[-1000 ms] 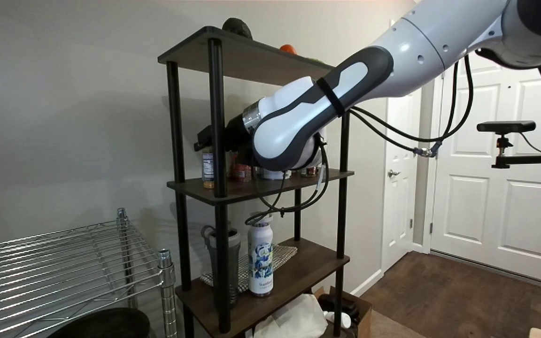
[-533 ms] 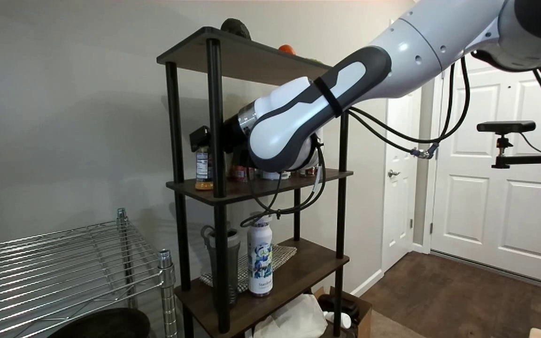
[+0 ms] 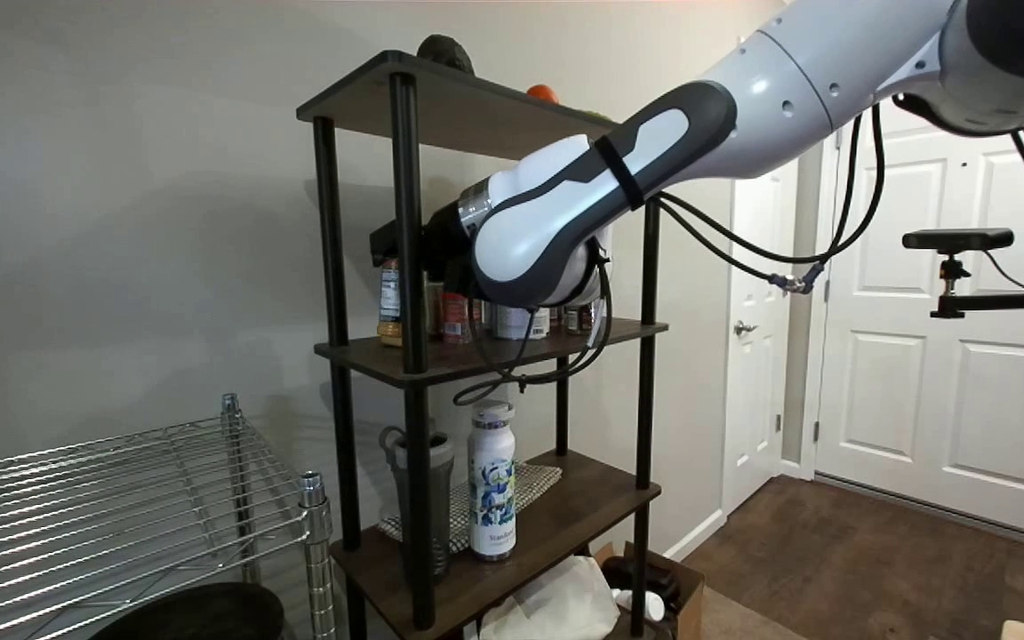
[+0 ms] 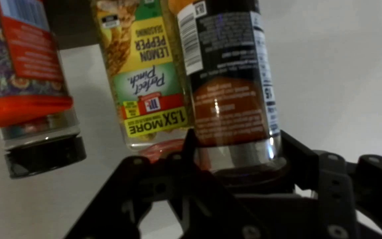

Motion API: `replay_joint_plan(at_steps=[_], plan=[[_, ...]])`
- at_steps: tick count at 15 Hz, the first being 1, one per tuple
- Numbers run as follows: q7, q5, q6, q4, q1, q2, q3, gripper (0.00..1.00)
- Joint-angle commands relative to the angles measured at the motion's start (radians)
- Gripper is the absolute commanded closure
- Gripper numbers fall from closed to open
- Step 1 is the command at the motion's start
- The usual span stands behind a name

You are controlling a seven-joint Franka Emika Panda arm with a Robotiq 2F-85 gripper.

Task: Change the position of one spice bottle

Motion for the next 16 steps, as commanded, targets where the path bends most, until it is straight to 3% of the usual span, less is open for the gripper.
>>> replay_joint_plan(at_steps=[1, 12, 16], plan=[[0.046, 0.000, 0.000, 0.012, -0.055, -0.034, 0.003, 0.67], [0.093, -0.022, 0.000, -0.027, -0.178, -0.062, 0.047, 0.67], [0.145, -0.047, 0.000, -0.048, -0.247, -0.097, 0.117, 0.67]])
